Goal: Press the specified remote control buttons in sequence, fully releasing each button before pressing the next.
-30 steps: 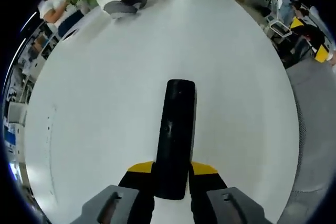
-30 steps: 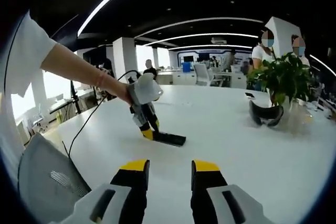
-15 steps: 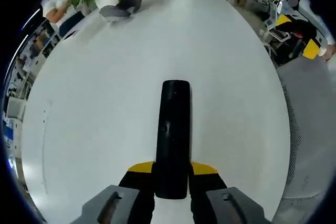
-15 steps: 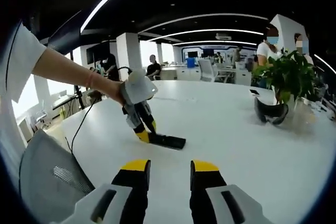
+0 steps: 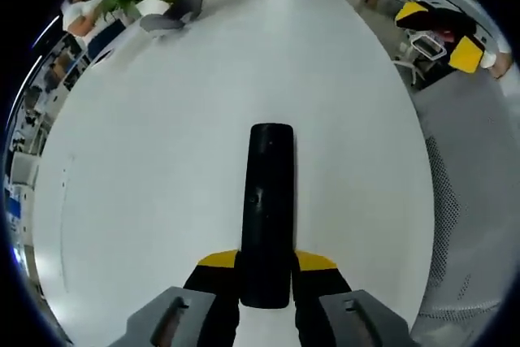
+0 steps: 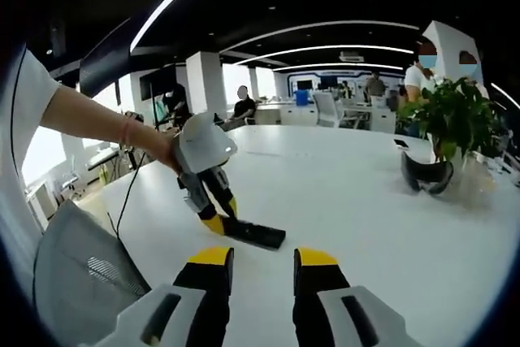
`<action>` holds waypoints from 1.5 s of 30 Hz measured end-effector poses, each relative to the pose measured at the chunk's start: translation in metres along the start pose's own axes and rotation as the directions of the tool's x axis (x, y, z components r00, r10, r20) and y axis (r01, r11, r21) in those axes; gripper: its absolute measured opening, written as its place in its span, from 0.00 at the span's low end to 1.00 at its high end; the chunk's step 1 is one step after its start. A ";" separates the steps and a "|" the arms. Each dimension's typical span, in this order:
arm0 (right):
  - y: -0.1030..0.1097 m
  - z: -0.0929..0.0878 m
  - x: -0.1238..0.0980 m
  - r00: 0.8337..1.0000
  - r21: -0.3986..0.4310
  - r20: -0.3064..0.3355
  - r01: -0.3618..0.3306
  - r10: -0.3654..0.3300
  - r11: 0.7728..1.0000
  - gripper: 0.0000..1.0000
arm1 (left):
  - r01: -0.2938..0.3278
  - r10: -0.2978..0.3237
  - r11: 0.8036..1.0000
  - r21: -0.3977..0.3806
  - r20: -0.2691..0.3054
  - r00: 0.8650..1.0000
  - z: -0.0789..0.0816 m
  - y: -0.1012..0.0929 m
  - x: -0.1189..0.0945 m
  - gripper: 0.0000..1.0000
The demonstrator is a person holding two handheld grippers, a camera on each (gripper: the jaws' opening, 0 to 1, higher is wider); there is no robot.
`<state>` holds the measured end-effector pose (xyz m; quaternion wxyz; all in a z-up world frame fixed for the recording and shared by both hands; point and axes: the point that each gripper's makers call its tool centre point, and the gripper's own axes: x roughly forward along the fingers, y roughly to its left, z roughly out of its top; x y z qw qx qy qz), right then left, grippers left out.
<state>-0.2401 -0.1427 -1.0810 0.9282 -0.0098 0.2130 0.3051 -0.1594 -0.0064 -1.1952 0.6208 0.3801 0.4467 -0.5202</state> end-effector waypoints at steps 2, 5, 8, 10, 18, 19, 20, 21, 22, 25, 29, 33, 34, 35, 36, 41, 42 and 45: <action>0.000 0.000 0.000 1.000 0.000 0.001 -0.003 0.003 1.000 0.27 | 0.001 -0.001 1.000 -0.002 0.005 1.000 -0.001 -0.004 -0.001 0.23; 0.001 0.001 0.000 1.000 0.003 0.005 -0.007 0.007 1.000 0.27 | -0.002 0.002 1.000 -0.014 0.020 1.000 -0.002 -0.010 -0.001 0.23; 0.002 0.001 0.000 1.000 0.002 0.004 -0.012 0.012 1.000 0.27 | -0.004 0.005 1.000 -0.022 0.027 1.000 -0.003 -0.015 -0.001 0.23; 0.003 0.001 0.000 1.000 -0.001 0.004 -0.015 0.015 1.000 0.27 | -0.005 0.005 1.000 -0.022 0.028 1.000 -0.004 -0.020 -0.002 0.23; 0.003 0.002 -0.001 1.000 -0.003 0.007 -0.017 0.017 1.000 0.26 | -0.002 0.002 1.000 -0.011 0.033 0.999 -0.007 -0.040 -0.003 0.23; 0.003 0.002 -0.001 1.000 -0.002 0.008 -0.017 0.017 1.000 0.26 | -0.001 0.002 1.000 -0.012 0.034 0.999 -0.007 -0.041 -0.003 0.23; 0.003 0.002 -0.001 1.000 -0.001 0.008 -0.017 0.017 1.000 0.26 | 0.000 0.000 1.000 -0.011 0.038 0.999 -0.008 -0.044 -0.003 0.23; 0.003 0.002 -0.001 1.000 -0.001 0.007 -0.016 0.016 1.000 0.26 | 0.001 0.000 1.000 -0.008 0.039 0.999 -0.008 -0.047 -0.003 0.23; 0.002 0.001 -0.001 1.000 -0.001 0.007 -0.015 0.015 1.000 0.26 | 0.001 0.000 1.000 -0.008 0.041 0.999 -0.009 -0.049 -0.004 0.23; 0.003 0.001 0.000 1.000 -0.003 0.004 -0.017 0.017 1.000 0.26 | 0.002 -0.002 1.000 -0.002 0.044 0.999 -0.009 -0.056 -0.004 0.23; 0.004 0.000 0.000 1.000 -0.008 0.000 -0.022 0.022 1.000 0.26 | 0.005 -0.006 1.000 0.005 0.043 0.999 -0.011 -0.064 -0.004 0.23; 0.004 0.000 0.000 1.000 -0.010 -0.001 -0.021 0.021 1.000 0.26 | 0.010 -0.010 1.000 0.015 0.037 0.999 -0.011 -0.070 -0.004 0.23; 0.004 0.000 0.000 1.000 -0.010 -0.001 -0.021 0.021 1.000 0.26 | 0.010 -0.011 1.000 0.021 0.034 0.999 -0.012 -0.073 -0.004 0.23; 0.004 0.000 0.000 1.000 -0.008 -0.002 -0.020 0.020 1.000 0.26 | 0.012 -0.013 1.000 0.023 0.034 0.999 -0.012 -0.075 -0.004 0.23; 0.004 0.000 0.000 1.000 -0.008 -0.002 -0.019 0.019 1.000 0.26 | 0.013 -0.013 1.000 0.027 0.033 0.999 -0.012 -0.077 -0.004 0.23; 0.003 0.000 0.000 1.000 -0.006 -0.002 -0.015 0.015 1.000 0.25 | 0.018 -0.020 0.999 0.037 0.030 0.999 -0.013 -0.084 -0.005 0.23; 0.003 0.000 0.000 1.000 -0.005 -0.002 -0.016 0.016 1.000 0.25 | 0.020 -0.021 0.999 0.040 0.030 0.999 -0.014 -0.086 -0.005 0.23; 0.004 -0.001 0.000 1.000 -0.006 -0.005 -0.018 0.018 1.000 0.25 | 0.019 -0.021 0.999 0.042 0.032 0.999 -0.014 -0.089 -0.005 0.23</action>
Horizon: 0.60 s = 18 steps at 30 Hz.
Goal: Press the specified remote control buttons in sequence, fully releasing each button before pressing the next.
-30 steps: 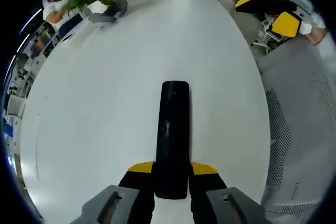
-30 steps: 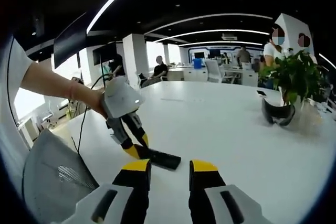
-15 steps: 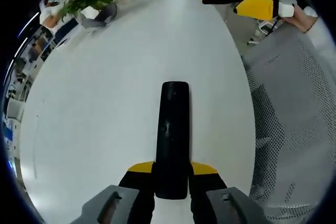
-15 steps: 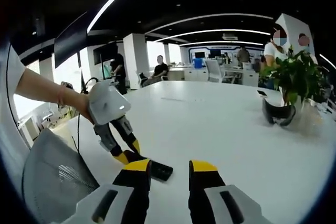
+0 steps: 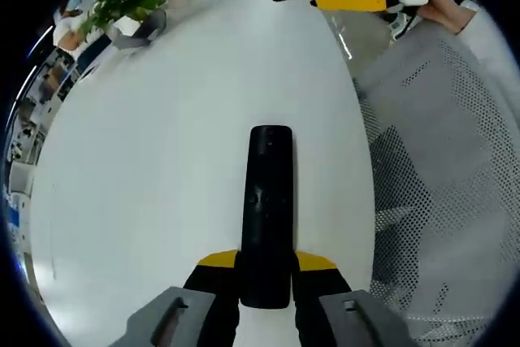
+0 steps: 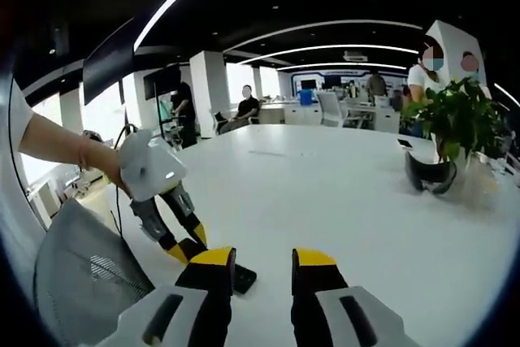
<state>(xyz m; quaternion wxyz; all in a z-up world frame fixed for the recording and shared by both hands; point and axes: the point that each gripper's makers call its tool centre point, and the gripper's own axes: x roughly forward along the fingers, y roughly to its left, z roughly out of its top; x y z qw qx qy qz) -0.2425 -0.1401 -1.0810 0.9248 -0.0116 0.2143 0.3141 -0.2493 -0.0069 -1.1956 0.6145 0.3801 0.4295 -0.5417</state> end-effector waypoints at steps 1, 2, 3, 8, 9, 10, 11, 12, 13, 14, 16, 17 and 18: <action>0.000 0.000 0.000 1.000 0.000 0.000 -0.001 0.001 1.000 0.25 | 0.001 -0.001 1.000 0.002 0.001 1.000 0.000 -0.002 0.000 0.23; 0.000 -0.001 0.000 1.000 0.000 -0.004 -0.002 0.002 1.000 0.25 | 0.001 -0.001 1.000 0.004 0.001 1.000 0.000 -0.003 0.000 0.23; 0.000 -0.001 0.000 1.000 -0.002 -0.006 -0.002 0.002 1.000 0.25 | 0.001 -0.001 1.000 0.003 0.001 1.000 0.000 -0.004 0.000 0.23; 0.002 -0.006 0.002 0.999 -0.004 -0.032 -0.009 0.008 1.000 0.25 | 0.000 0.000 1.000 0.001 0.005 1.000 -0.001 -0.009 0.000 0.23; 0.002 -0.007 0.002 0.999 -0.007 -0.039 -0.009 0.009 1.000 0.25 | 0.000 0.000 1.000 -0.002 0.007 1.000 -0.001 -0.011 -0.001 0.23; 0.002 -0.008 0.003 0.999 -0.008 -0.043 -0.010 0.010 1.000 0.25 | 0.000 0.000 1.000 -0.002 0.009 1.000 -0.001 -0.012 -0.001 0.23; 0.002 -0.009 0.003 0.999 -0.010 -0.047 -0.012 0.011 1.000 0.25 | -0.001 0.001 1.000 -0.001 0.013 1.000 -0.001 -0.014 -0.001 0.23; 0.003 -0.009 0.003 0.999 -0.011 -0.051 -0.013 0.012 1.000 0.25 | -0.001 0.001 1.000 -0.004 0.015 1.000 -0.002 -0.015 -0.001 0.23; 0.003 -0.011 0.004 0.998 -0.012 -0.059 -0.014 0.013 1.000 0.25 | -0.001 0.001 1.000 -0.006 0.018 1.000 -0.002 -0.016 -0.001 0.23; 0.003 -0.011 0.004 0.998 -0.013 -0.063 -0.015 0.014 1.000 0.25 | -0.003 0.003 1.000 -0.007 0.021 1.000 -0.002 -0.017 -0.001 0.23; 0.004 -0.013 0.004 0.997 -0.016 -0.073 -0.018 0.017 1.000 0.25 | -0.005 0.006 1.000 -0.016 0.030 1.000 -0.002 -0.020 -0.001 0.23; 0.004 -0.014 0.004 0.997 -0.017 -0.077 -0.019 0.018 1.000 0.25 | -0.006 0.007 1.000 -0.017 0.033 0.999 -0.002 -0.021 -0.001 0.23; 0.005 -0.014 0.005 0.996 -0.019 -0.083 -0.022 0.021 1.000 0.24 | -0.009 0.010 1.000 -0.020 0.039 0.999 -0.002 -0.023 -0.001 0.23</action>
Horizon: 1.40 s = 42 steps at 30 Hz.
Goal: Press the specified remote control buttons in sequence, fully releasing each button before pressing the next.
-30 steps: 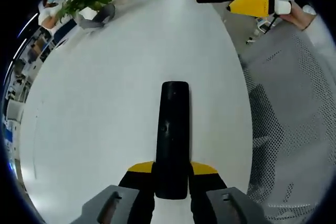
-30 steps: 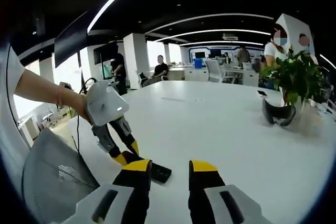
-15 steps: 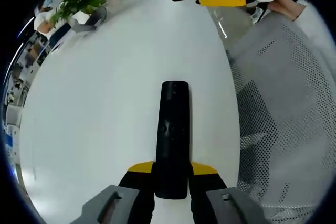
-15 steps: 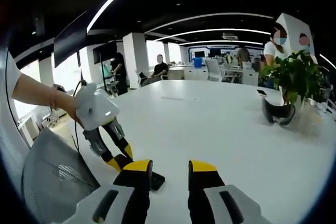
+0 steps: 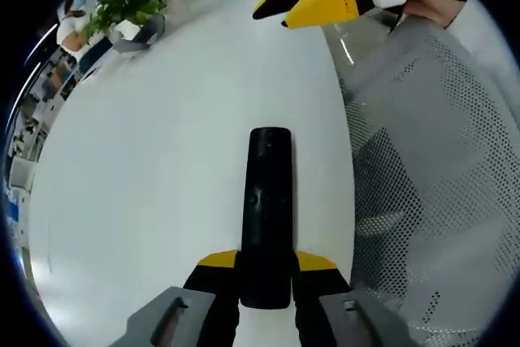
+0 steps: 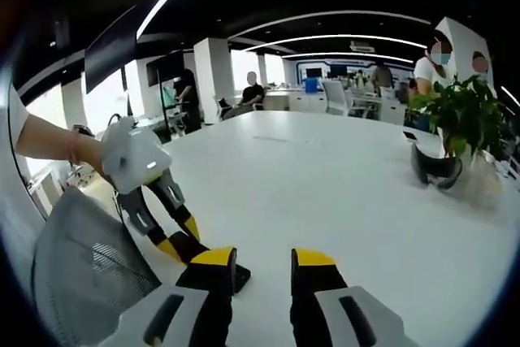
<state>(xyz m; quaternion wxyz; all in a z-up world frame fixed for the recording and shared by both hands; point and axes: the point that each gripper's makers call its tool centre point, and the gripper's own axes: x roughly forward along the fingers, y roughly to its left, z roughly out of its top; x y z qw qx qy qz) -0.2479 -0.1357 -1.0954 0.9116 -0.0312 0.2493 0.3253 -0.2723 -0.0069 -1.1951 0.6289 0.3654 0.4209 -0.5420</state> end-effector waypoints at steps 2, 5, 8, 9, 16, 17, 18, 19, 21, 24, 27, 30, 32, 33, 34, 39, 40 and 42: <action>0.001 -0.001 0.001 1.000 -0.003 -0.008 -0.003 0.003 1.000 0.24 | -0.002 0.002 1.000 -0.011 0.009 1.000 0.000 -0.002 0.000 0.23; 0.003 -0.004 0.002 1.000 -0.008 -0.024 -0.011 0.011 1.000 0.24 | -0.002 0.003 1.000 -0.012 0.029 1.000 -0.001 -0.008 -0.001 0.23; 0.006 -0.007 0.003 0.999 -0.016 -0.044 -0.026 0.025 1.000 0.23 | -0.005 0.006 1.000 -0.012 0.045 0.999 -0.002 -0.011 -0.001 0.23; 0.007 -0.008 0.003 0.998 -0.017 -0.049 -0.032 0.031 0.999 0.23 | -0.006 0.007 1.000 -0.015 0.050 0.999 -0.002 -0.012 -0.001 0.23; 0.026 -0.024 0.008 0.980 0.032 -0.132 -0.147 0.150 0.989 0.23 | -0.033 0.039 0.998 -0.053 0.119 0.992 -0.002 -0.012 -0.002 0.24; 0.032 -0.028 0.010 0.970 0.056 -0.152 -0.185 0.192 0.981 0.23 | -0.045 0.054 0.997 -0.065 0.138 0.989 -0.002 -0.012 -0.002 0.24; 0.036 -0.031 0.010 0.961 0.066 -0.168 -0.211 0.220 0.975 0.23 | -0.054 0.066 0.995 -0.079 0.165 0.984 -0.003 -0.012 -0.003 0.24; 0.043 -0.036 0.011 0.945 0.090 -0.195 -0.248 0.261 0.965 0.23 | -0.055 0.074 0.993 -0.105 0.192 0.979 -0.003 -0.012 -0.003 0.24; 0.046 -0.046 0.012 0.922 0.045 -0.254 -0.290 0.292 0.956 0.22 | -0.048 0.081 0.988 -0.145 0.226 0.971 -0.003 -0.012 -0.002 0.24; 0.051 -0.050 0.015 0.901 0.004 -0.283 -0.342 0.329 0.940 0.22 | -0.063 0.111 0.984 -0.168 0.295 0.949 -0.003 -0.012 -0.003 0.24; 0.049 -0.053 0.018 0.890 -0.006 -0.308 -0.356 0.337 0.934 0.19 | -0.070 0.120 0.984 -0.162 0.323 0.939 -0.003 -0.014 -0.003 0.24; 0.038 -0.063 0.022 0.872 -0.068 -0.374 -0.364 0.315 0.929 0.14 | -0.066 0.120 0.984 -0.163 0.346 0.931 -0.003 -0.014 -0.003 0.24; 0.036 -0.064 0.025 0.867 -0.073 -0.384 -0.372 0.318 0.925 0.13 | -0.062 0.113 0.986 -0.152 0.356 0.927 -0.002 -0.014 -0.003 0.24; 0.035 -0.064 0.027 0.861 -0.078 -0.390 -0.383 0.325 0.921 0.12 | -0.058 0.111 0.986 -0.154 0.367 0.924 -0.002 -0.014 -0.003 0.24; 0.035 -0.064 0.028 0.857 -0.081 -0.396 -0.389 0.329 0.918 0.10 | -0.057 0.110 0.987 -0.150 0.377 0.920 -0.002 -0.014 -0.003 0.24; 0.035 -0.064 0.033 0.831 -0.129 -0.440 -0.434 0.341 0.892 0.07 | -0.020 0.048 0.997 -0.073 0.409 0.911 -0.002 -0.016 -0.002 0.24; 0.036 -0.064 0.034 0.827 -0.130 -0.442 -0.442 0.347 0.888 0.06 | -0.014 0.030 0.999 -0.043 0.408 0.913 -0.002 -0.017 -0.002 0.25; 0.038 -0.063 0.036 0.818 -0.141 -0.452 -0.459 0.355 0.877 0.05 | -0.006 0.014 1.000 -0.023 0.400 0.916 -0.003 -0.016 -0.002 0.27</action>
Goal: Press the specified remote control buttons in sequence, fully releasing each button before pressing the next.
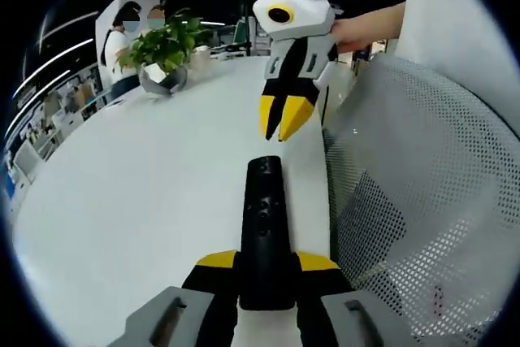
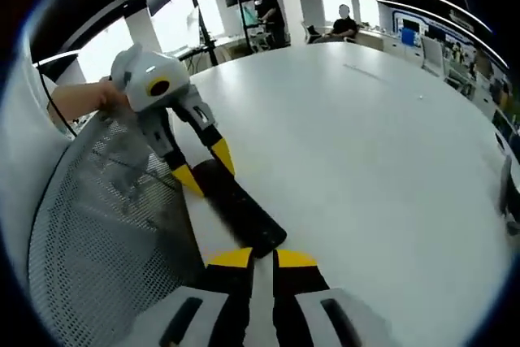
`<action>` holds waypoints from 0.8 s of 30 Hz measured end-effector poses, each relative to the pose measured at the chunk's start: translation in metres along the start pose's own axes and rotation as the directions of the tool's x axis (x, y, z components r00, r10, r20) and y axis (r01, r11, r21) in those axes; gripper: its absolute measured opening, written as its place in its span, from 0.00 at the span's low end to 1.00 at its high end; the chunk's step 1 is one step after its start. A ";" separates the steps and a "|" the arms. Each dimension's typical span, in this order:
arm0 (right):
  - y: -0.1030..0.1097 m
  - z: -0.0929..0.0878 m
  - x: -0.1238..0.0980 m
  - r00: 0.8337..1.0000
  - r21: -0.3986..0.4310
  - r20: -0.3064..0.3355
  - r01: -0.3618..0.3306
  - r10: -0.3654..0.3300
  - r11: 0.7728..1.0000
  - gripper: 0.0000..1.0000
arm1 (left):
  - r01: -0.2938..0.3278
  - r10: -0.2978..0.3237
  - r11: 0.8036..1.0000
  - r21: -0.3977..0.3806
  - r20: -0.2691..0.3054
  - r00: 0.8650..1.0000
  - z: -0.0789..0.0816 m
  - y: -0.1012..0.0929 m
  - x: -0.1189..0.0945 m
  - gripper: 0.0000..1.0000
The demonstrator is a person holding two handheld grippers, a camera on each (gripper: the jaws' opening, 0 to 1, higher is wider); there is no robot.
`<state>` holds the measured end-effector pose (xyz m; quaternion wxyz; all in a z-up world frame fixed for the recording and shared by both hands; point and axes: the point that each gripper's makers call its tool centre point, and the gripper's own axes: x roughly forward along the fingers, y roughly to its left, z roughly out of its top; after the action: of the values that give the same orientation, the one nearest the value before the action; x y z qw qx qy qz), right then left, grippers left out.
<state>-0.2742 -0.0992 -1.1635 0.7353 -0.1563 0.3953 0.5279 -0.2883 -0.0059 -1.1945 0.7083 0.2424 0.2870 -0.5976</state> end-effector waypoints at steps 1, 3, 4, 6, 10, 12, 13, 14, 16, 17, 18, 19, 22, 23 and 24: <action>0.001 0.000 0.002 1.000 -0.024 -0.011 -0.012 0.012 1.000 0.05 | 0.003 -0.003 1.000 -0.002 0.000 1.000 0.000 0.003 0.000 0.29; 0.001 0.002 0.004 0.999 -0.042 -0.023 -0.023 0.022 0.999 0.04 | 0.022 -0.022 1.000 0.007 -0.006 1.000 -0.001 0.005 0.000 0.33; 0.002 0.003 0.004 0.999 -0.054 -0.027 -0.030 0.028 0.998 0.04 | 0.038 -0.038 0.999 0.020 -0.012 0.999 -0.002 0.004 -0.001 0.33; 0.001 0.004 0.006 0.999 -0.086 -0.042 -0.036 0.032 0.996 0.03 | 0.062 -0.062 0.997 0.036 -0.019 0.998 -0.002 0.004 -0.002 0.28; 0.001 0.002 0.009 0.996 -0.132 -0.079 -0.050 0.039 0.990 0.01 | 0.107 -0.104 0.991 0.086 -0.047 0.994 -0.002 0.002 -0.005 0.25; 0.001 -0.001 0.011 0.994 -0.161 -0.103 -0.057 0.040 0.985 0.00 | 0.127 -0.121 0.987 0.102 -0.066 0.990 -0.002 0.002 -0.005 0.25; 0.001 -0.002 0.011 0.993 -0.174 -0.112 -0.060 0.041 0.983 0.00 | 0.142 -0.134 0.983 0.115 -0.077 0.988 -0.002 0.002 -0.005 0.24; 0.003 -0.004 0.011 0.991 -0.195 -0.127 -0.067 0.043 0.979 0.00 | 0.144 -0.135 0.983 0.116 -0.081 0.988 -0.001 0.002 -0.004 0.24; 0.004 -0.006 0.012 0.989 -0.222 -0.144 -0.067 0.036 0.973 0.00 | 0.148 -0.137 0.981 0.123 -0.096 0.986 0.000 0.002 -0.003 0.24; 0.005 -0.008 0.012 0.987 -0.242 -0.160 -0.069 0.031 0.968 0.00 | 0.147 -0.135 0.982 0.122 -0.101 0.986 0.000 0.002 -0.003 0.24; 0.005 -0.010 0.012 0.985 -0.263 -0.172 -0.068 0.022 0.963 0.00 | 0.144 -0.132 0.982 0.119 -0.105 0.986 0.000 0.002 -0.003 0.24; 0.005 -0.011 0.013 0.984 -0.301 -0.180 -0.064 0.010 0.952 0.00 | 0.141 -0.129 0.983 0.115 -0.104 0.986 0.000 0.003 -0.003 0.24; 0.013 -0.013 0.016 0.982 -0.320 -0.188 -0.076 0.016 0.944 0.00 | 0.132 -0.121 0.986 0.106 -0.101 0.987 0.001 0.004 -0.002 0.24; 0.013 -0.013 0.016 0.982 -0.320 -0.187 -0.079 0.019 0.944 0.00 | 0.130 -0.120 0.986 0.105 -0.104 0.987 0.001 0.004 -0.001 0.24; 0.014 -0.013 0.017 0.982 -0.320 -0.187 -0.081 0.021 0.944 0.00 | 0.130 -0.118 0.986 0.103 -0.107 0.987 0.001 0.004 -0.001 0.24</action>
<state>-0.2896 -0.0908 -1.1818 0.6464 -0.3128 0.3714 0.5885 -0.2842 -0.0054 -1.1928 0.6400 0.2923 0.3036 -0.6425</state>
